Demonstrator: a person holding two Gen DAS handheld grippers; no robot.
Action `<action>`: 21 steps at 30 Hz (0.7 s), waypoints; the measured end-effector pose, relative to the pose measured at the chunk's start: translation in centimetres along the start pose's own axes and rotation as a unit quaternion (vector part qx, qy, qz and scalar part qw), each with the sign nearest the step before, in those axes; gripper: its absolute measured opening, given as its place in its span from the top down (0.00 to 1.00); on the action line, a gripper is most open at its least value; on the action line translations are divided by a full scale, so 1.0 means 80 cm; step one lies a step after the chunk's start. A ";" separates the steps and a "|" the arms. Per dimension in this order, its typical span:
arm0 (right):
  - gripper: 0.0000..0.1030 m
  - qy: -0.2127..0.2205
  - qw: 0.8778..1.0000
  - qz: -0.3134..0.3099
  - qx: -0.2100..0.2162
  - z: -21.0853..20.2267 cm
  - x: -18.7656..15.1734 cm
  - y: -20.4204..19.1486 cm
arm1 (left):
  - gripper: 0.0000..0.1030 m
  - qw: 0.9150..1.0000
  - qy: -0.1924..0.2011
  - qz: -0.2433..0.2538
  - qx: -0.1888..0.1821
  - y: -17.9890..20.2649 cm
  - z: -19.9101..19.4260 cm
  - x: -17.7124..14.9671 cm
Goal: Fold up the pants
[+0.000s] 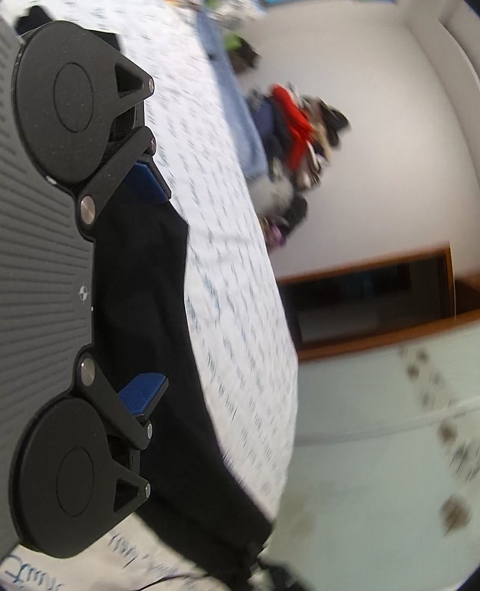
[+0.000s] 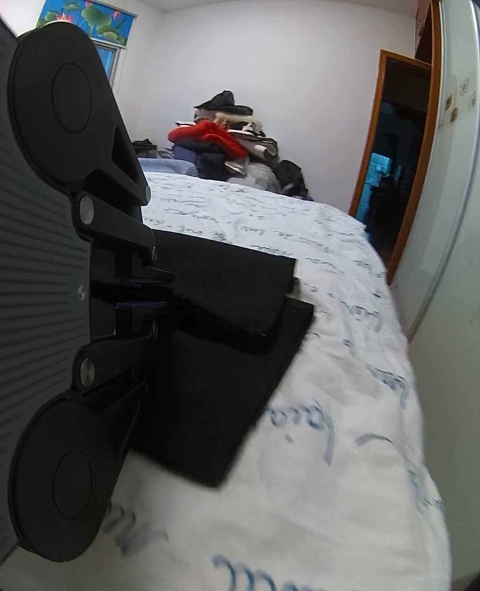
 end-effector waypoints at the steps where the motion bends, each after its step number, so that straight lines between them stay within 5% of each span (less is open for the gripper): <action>1: 0.92 -0.001 1.000 -0.004 0.002 0.002 -0.001 -0.001 | 0.03 1.000 0.002 0.019 -0.006 0.010 0.001 0.002; 6: 0.92 -0.003 1.000 0.007 0.007 0.015 0.002 -0.001 | 0.03 0.991 0.011 0.132 -0.027 0.058 0.004 0.014; 13: 0.92 -0.017 0.997 0.048 0.064 0.006 -0.002 0.007 | 0.03 0.960 0.080 0.268 -0.018 0.123 0.010 0.049; 21: 0.92 -0.032 0.993 0.046 0.106 0.001 -0.005 -0.014 | 0.06 0.936 0.112 0.327 -0.065 0.205 0.040 0.079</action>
Point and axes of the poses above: each gripper's, at about its wrist camera, not at the fingertips, and z roughly the way its jaws point, y to its right, x to its top, the point moved 8 cm from there along z, roughly the way its jaws point, and after that the axes turned 15 degrees about z, right-handed, at the moved point
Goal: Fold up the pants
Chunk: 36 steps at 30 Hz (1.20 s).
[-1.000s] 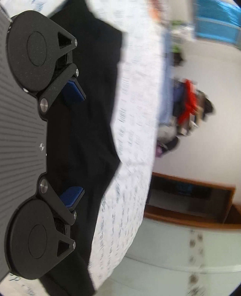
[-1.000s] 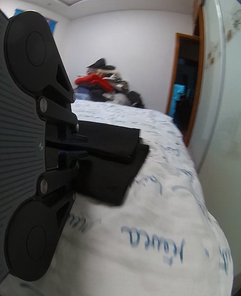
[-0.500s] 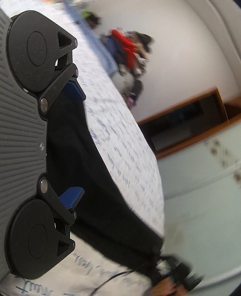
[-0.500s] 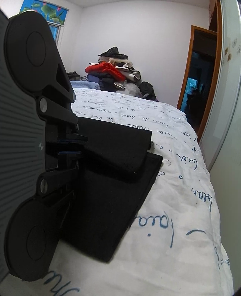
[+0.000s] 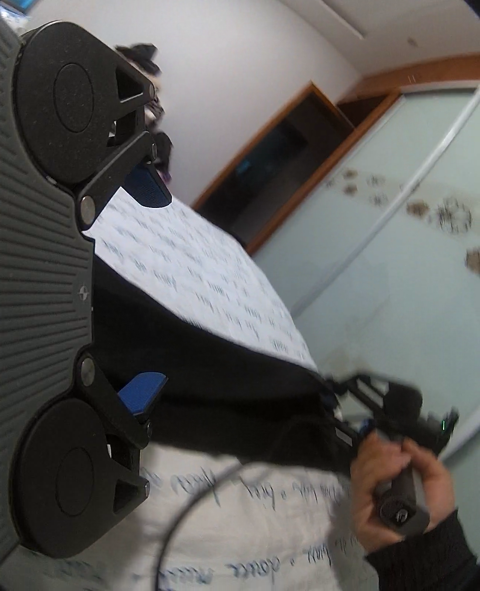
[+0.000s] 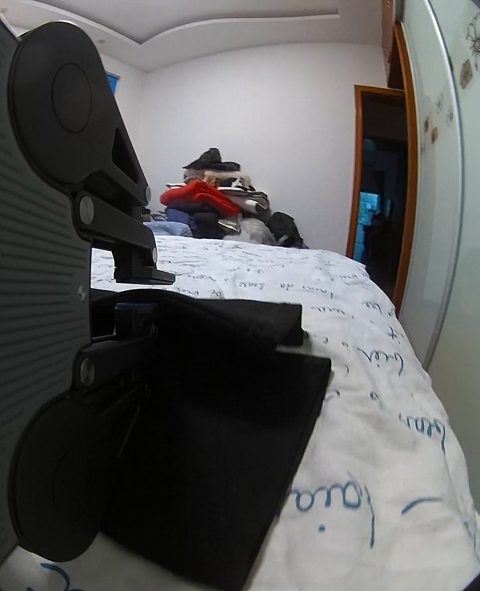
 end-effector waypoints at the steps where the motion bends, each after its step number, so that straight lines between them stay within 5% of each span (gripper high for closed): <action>1: 0.92 -0.005 1.000 0.001 0.001 0.000 0.000 0.000 | 0.08 1.000 0.001 0.007 -0.010 0.007 0.007 0.005; 5: 0.92 -0.013 1.000 0.008 0.005 0.004 0.001 0.002 | 0.22 0.997 -0.041 0.041 -0.046 0.034 0.036 0.007; 9: 0.92 -0.019 1.000 0.011 0.003 0.005 0.001 0.004 | 0.22 0.994 -0.069 0.037 -0.077 0.032 0.053 -0.003; 13: 0.92 -0.021 1.000 0.011 0.004 0.007 0.000 0.006 | 0.26 0.985 -0.076 -0.013 -0.156 0.024 0.052 -0.001; 18: 0.92 -0.024 1.000 0.010 0.014 0.010 0.000 0.000 | 0.24 0.981 -0.097 -0.019 -0.166 0.024 0.072 -0.008; 20: 0.92 -0.026 0.999 0.006 0.020 0.010 -0.002 -0.004 | 0.34 0.983 -0.102 -0.009 -0.154 0.022 0.079 -0.010; 24: 0.92 -0.026 1.000 0.005 0.016 0.011 0.001 -0.005 | 0.84 0.977 -0.128 -0.016 -0.167 0.021 0.094 -0.015; 33: 0.92 -0.005 1.000 0.007 -0.005 0.009 0.008 0.004 | 0.93 0.978 -0.098 -0.055 -0.176 -0.007 0.076 -0.007; 36: 0.92 -0.002 1.000 -0.004 0.016 -0.016 0.004 -0.016 | 0.93 0.971 -0.083 -0.090 -0.205 -0.024 0.062 -0.003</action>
Point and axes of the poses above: each gripper's, at about its wrist camera, not at the fingertips, and z roughly the way its jaws point, y to its right, x to its top, the point moved 8 cm from there along z, roughly the way its jaws point, and after that the axes turned 15 degrees about z, right-handed, at the moved point
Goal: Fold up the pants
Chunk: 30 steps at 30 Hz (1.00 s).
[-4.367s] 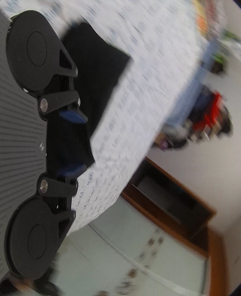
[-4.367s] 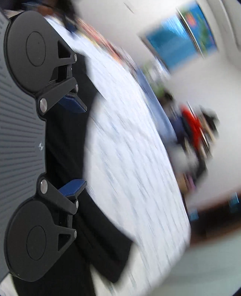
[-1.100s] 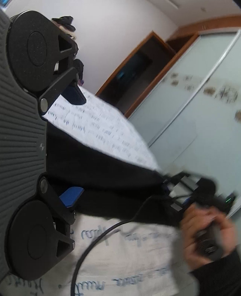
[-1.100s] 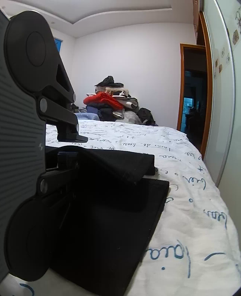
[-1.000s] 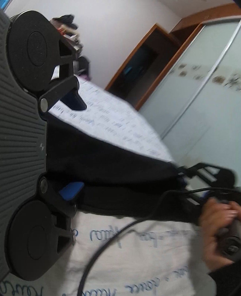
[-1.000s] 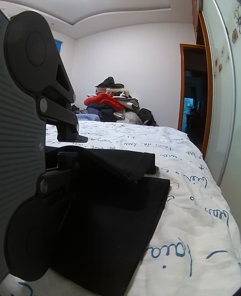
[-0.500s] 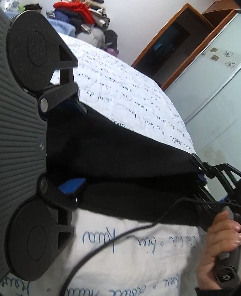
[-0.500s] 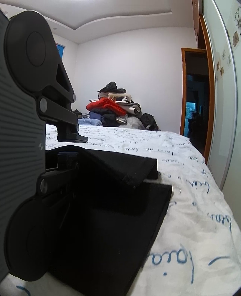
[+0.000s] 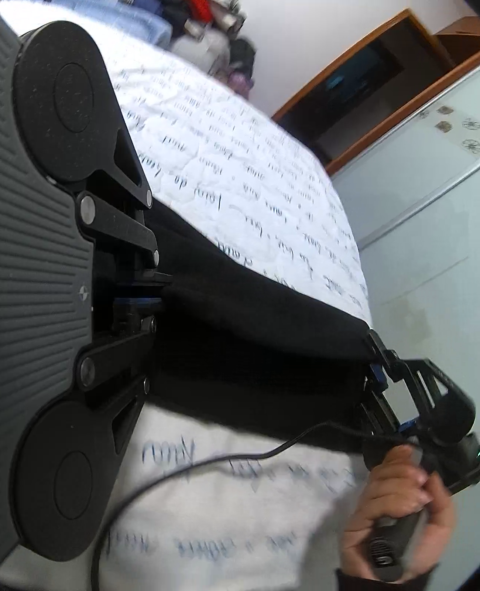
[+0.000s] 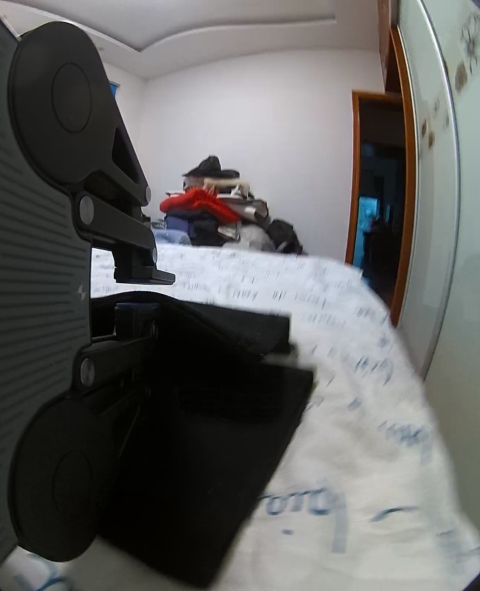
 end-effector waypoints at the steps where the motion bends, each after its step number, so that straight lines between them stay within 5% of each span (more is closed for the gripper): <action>1: 0.92 0.001 1.000 -0.005 0.005 -0.012 -0.003 -0.004 | 0.93 1.000 0.006 -0.010 -0.016 0.001 -0.007 -0.001; 5: 0.92 0.012 1.000 -0.001 -0.016 -0.063 -0.014 0.029 | 0.93 0.996 0.001 -0.017 -0.086 0.031 -0.005 -0.017; 8: 0.97 0.027 0.999 0.034 -0.033 -0.082 -0.003 0.077 | 0.94 0.996 -0.007 -0.010 -0.085 0.045 0.003 -0.026; 11: 0.92 0.030 0.999 0.008 -0.023 -0.089 -0.007 0.060 | 0.91 0.996 -0.008 -0.028 -0.085 0.034 0.005 -0.026; 12: 0.92 0.027 0.999 -0.003 -0.024 -0.087 -0.009 0.054 | 0.79 0.996 -0.010 -0.033 -0.086 0.033 0.003 -0.028; 14: 0.91 0.022 0.999 -0.001 -0.026 -0.085 -0.008 0.048 | 0.77 0.995 -0.013 -0.034 -0.091 0.033 0.006 -0.029; 18: 0.90 0.047 0.997 0.010 -0.056 -0.106 0.007 0.053 | 0.39 0.995 0.006 -0.059 -0.078 0.025 -0.004 -0.038; 21: 0.90 0.101 0.993 -0.007 -0.064 -0.141 0.023 0.050 | 0.33 0.991 0.044 -0.114 -0.061 0.019 -0.021 -0.053; 25: 0.89 0.096 0.993 -0.043 -0.056 -0.141 0.039 0.020 | 0.23 0.968 0.114 -0.224 0.016 -0.017 -0.042 -0.083; 28: 0.63 0.038 0.991 -0.098 -0.083 -0.096 0.038 -0.004 | 0.10 0.933 0.138 -0.309 0.120 -0.047 -0.045 -0.120; 30: 0.34 0.016 0.982 -0.149 -0.111 -0.061 0.039 -0.021 | 0.11 0.911 0.120 -0.375 0.125 -0.053 -0.030 -0.149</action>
Point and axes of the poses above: each gripper's, at about its wrist camera, not at the fingertips, and z roughly the way its jaws point, y to its right, x to its top, the point moved 8 cm from there along z, roughly the way its jaws point, and after that the axes turned 15 degrees about z, right-handed, at the moved point
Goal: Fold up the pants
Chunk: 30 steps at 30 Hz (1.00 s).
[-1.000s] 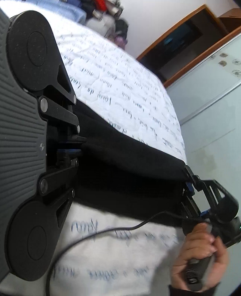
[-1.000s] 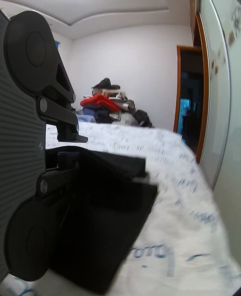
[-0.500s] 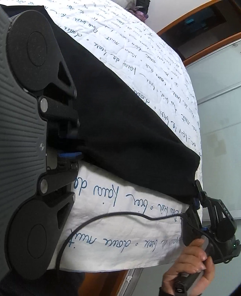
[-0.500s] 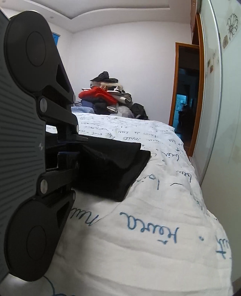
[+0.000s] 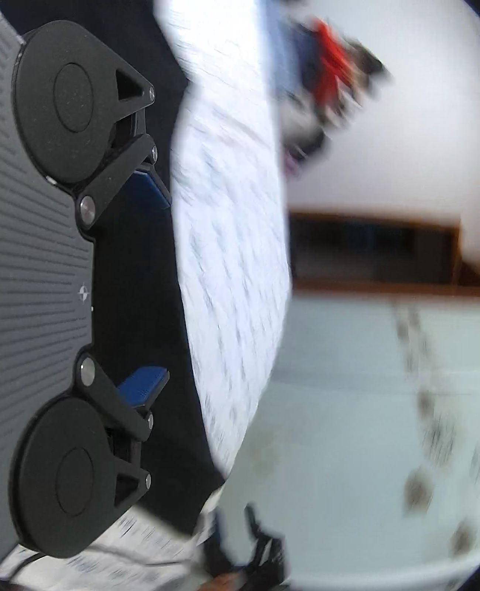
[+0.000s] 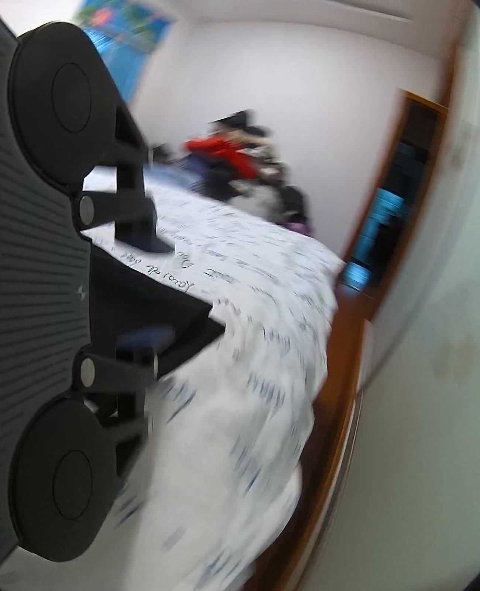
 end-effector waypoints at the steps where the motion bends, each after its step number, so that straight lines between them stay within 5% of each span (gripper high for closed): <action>1: 0.33 -0.005 0.999 -0.029 -0.019 0.014 0.000 -0.010 | 0.13 1.000 -0.015 -0.027 -0.003 -0.006 0.007 -0.012; 4: 0.33 -0.007 0.993 -0.095 -0.070 0.043 0.007 -0.029 | 0.11 0.997 -0.030 -0.075 -0.013 -0.022 0.016 -0.017; 9: 0.33 -0.050 0.993 -0.092 -0.052 0.072 0.014 -0.040 | 0.11 0.996 -0.038 -0.073 -0.017 -0.022 0.023 -0.020; 18: 0.34 -0.060 0.990 -0.104 -0.076 0.089 0.022 -0.038 | 0.08 0.995 -0.050 -0.077 -0.025 -0.023 0.026 -0.028; 23: 0.33 -0.119 0.983 -0.114 -0.076 0.104 0.000 -0.032 | 0.08 0.995 -0.051 -0.076 -0.026 -0.022 0.025 -0.028; 25: 0.41 -0.113 0.982 -0.129 -0.077 0.105 -0.003 -0.033 | 0.07 0.995 -0.051 -0.077 -0.026 -0.023 0.025 -0.028; 26: 0.71 -0.106 0.980 -0.144 -0.088 0.106 -0.003 -0.033 | 0.07 0.995 -0.052 -0.078 -0.027 -0.023 0.025 -0.028; 27: 0.83 -0.097 0.974 -0.172 -0.111 0.107 -0.005 -0.031 | 0.06 0.995 -0.053 -0.079 -0.028 -0.023 0.025 -0.028; 30: 0.88 -0.090 0.969 -0.196 -0.120 0.102 -0.006 -0.029 | 0.06 0.995 -0.053 -0.081 -0.029 -0.023 0.026 -0.028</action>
Point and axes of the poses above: each gripper's, at about its wrist camera, not at the fingertips, and z roughly the way its jaws point, y to its right, x to its top, the point moved 8 cm from there along z, roughly the way its jaws point, and after that the axes turned 15 degrees about z, right-handed, at the moved point
